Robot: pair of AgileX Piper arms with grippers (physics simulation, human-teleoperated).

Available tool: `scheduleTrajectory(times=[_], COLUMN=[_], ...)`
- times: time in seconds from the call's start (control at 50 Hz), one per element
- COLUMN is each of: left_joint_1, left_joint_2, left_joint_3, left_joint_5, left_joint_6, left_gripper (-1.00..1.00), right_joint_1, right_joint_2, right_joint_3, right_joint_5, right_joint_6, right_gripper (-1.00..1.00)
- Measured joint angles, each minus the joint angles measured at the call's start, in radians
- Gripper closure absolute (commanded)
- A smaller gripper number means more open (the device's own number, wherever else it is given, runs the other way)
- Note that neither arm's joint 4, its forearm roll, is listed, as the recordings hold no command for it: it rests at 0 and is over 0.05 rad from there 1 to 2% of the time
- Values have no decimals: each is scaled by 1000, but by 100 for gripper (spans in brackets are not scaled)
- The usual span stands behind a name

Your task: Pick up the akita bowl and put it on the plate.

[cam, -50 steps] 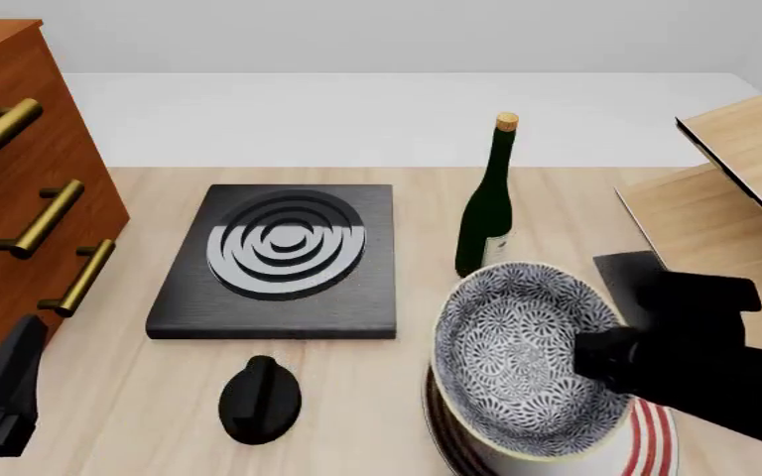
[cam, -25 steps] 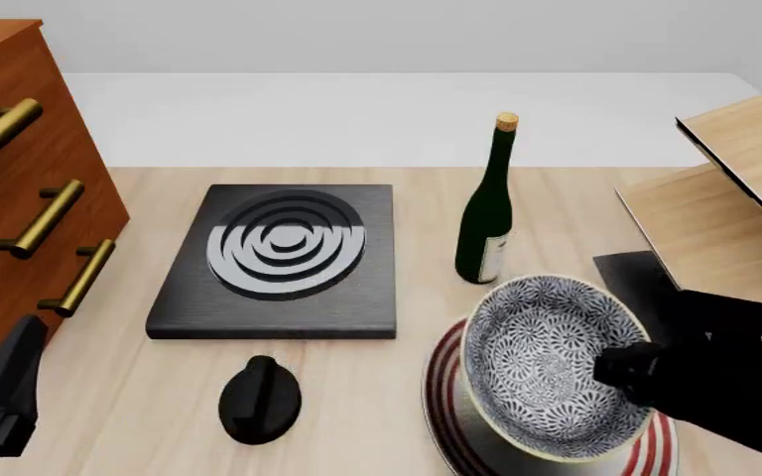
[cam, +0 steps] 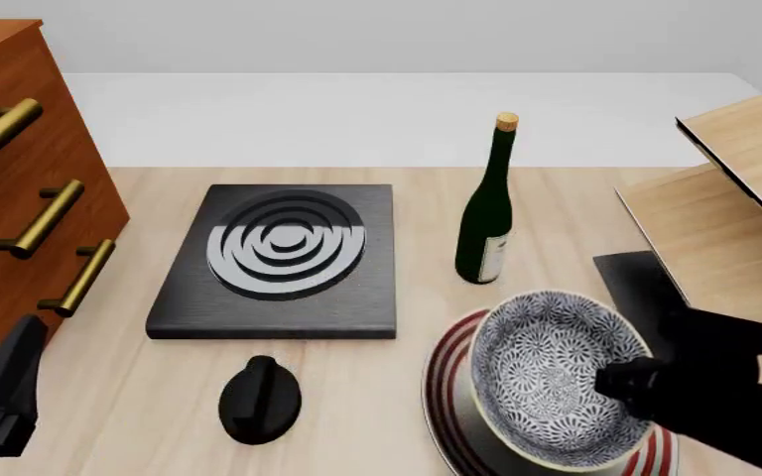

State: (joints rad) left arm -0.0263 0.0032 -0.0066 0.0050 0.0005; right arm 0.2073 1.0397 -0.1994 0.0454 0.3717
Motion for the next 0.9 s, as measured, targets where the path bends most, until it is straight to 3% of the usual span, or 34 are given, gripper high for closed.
scheduleTrajectory(times=[0.16,0.18,0.46,0.9], left_joint_1=[0,0,0,0], left_joint_2=[0,0,0,0], left_joint_3=[0,0,0,0], left_joint_5=[0,0,0,0], left_joint_6=[0,0,0,0], left_gripper=[-100,-100,-100,-100], right_joint_1=[-8,-8,-13,-45], right_joint_2=[29,30,21,-227], right_joint_3=[7,7,-6,-185], right_joint_5=[-30,-32,-5,305], right_joint_6=[4,5,2,-75], right_gripper=[100,-100,-100,-100])
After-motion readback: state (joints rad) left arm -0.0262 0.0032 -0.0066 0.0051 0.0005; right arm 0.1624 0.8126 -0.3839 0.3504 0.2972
